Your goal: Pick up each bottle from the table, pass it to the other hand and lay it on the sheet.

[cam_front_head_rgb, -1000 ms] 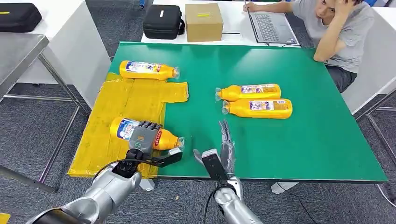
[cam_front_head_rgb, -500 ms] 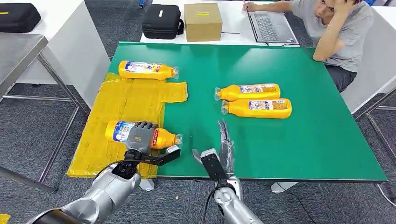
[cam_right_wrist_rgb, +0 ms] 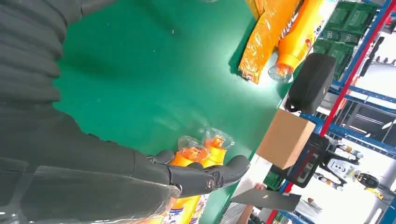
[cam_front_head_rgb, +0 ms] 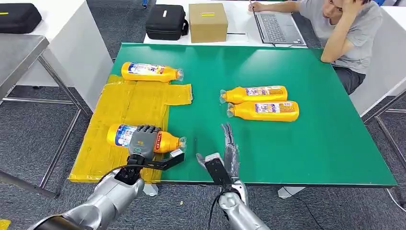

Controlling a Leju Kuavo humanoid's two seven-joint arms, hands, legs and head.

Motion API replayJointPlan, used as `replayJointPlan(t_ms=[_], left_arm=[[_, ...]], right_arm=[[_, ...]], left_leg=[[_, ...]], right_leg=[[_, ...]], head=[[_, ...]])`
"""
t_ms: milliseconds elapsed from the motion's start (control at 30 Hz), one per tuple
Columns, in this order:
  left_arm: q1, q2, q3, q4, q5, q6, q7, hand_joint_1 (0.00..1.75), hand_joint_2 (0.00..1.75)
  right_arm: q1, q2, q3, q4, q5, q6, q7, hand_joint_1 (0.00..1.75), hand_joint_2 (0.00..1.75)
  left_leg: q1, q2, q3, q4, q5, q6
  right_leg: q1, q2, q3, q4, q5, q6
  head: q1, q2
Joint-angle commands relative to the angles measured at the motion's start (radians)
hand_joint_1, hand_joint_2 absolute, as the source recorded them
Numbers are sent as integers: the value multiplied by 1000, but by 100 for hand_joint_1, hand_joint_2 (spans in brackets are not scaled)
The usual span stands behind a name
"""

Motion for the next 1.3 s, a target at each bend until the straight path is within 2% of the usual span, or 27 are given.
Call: replayJointPlan(t_ms=[33, 233, 433, 467, 500, 533, 567, 633, 700, 733, 933, 1300], left_arm=[[-16, 31, 21, 58, -1, -4, 4, 175, 175], [-17, 30, 21, 61, -3, -1, 1, 175, 175], [-14, 31, 25, 62, -11, 26, 10, 140, 175], [-13, 31, 30, 63, -8, 28, 11, 124, 175], [-11, 30, 36, 64, -5, 34, 7, 98, 175], [-8, 31, 41, 60, -3, 47, 14, 31, 175], [-6, 26, 46, 64, 1, 45, 7, 14, 175], [-2, 27, 46, 62, -5, 52, 2, 0, 175], [4, 18, 47, 52, -7, 89, -33, 0, 175], [5, 10, 41, 42, -11, 110, -47, 0, 0], [-13, -24, 26, 4, -12, 88, -91, 0, 0], [-4, -23, 22, -25, -12, 101, -111, 0, 0]], right_arm=[[-44, -13, 20, 55, -3, 0, -1, 0, 175], [-43, -13, 20, 54, -2, 0, -1, 0, 175], [-41, -10, 24, 58, 0, 0, -1, 0, 175], [-41, -10, 26, 59, -3, 0, -1, 0, 175], [-42, -10, 28, 61, -4, 0, -1, 0, 175], [-42, -9, 28, 62, -4, 0, -1, 0, 175], [-42, -7, 26, 65, -5, 0, -1, 0, 175], [-41, -8, 28, 64, -4, 0, -1, 0, 175], [-30, -12, 11, 51, 17, 0, -1, 0, 175], [-26, -16, 7, 46, 22, 0, -1, 0, 175], [-29, -18, -5, 51, 33, 0, -1, 0, 175], [-21, -20, -18, 39, 57, 0, -1, 0, 175]], left_leg=[[0, 2, 2, 0, -1, -1], [0, 2, 2, 0, -1, -1], [0, 3, 4, 0, -2, -2], [0, 3, 4, 0, -2, -2], [0, 3, 3, -1, -1, -1], [0, 4, 5, -1, -2, -2], [0, 3, 3, -1, -1, -1], [0, 3, 3, 0, -1, -1], [0, 3, 4, 0, -2, -2], [0, 2, 4, 0, -2, -1], [0, -1, 1, 0, -1, -1], [-1, 0, 1, 0, -1, -2]], right_leg=[[0, 2, 1, 0, 0, -1], [0, 2, 1, 0, 0, -1], [1, 2, 2, 0, -1, -2], [0, 2, 3, 0, -1, -2], [0, 2, 2, 0, -1, -1], [1, 2, 3, 0, -1, -2], [0, 2, 2, 0, -1, -1], [0, 2, 2, 0, -1, -1], [0, 2, 3, 0, -2, -2], [0, 1, 3, 0, -2, -1], [1, -3, 2, 0, -1, -1], [0, -1, 1, 1, -2, -1]], head=[[0, 0], [0, 0], [0, 0], [0, 0], [0, 0], [0, 0], [0, 0], [0, 0], [0, 0], [0, 0], [0, 0], [0, 0]])
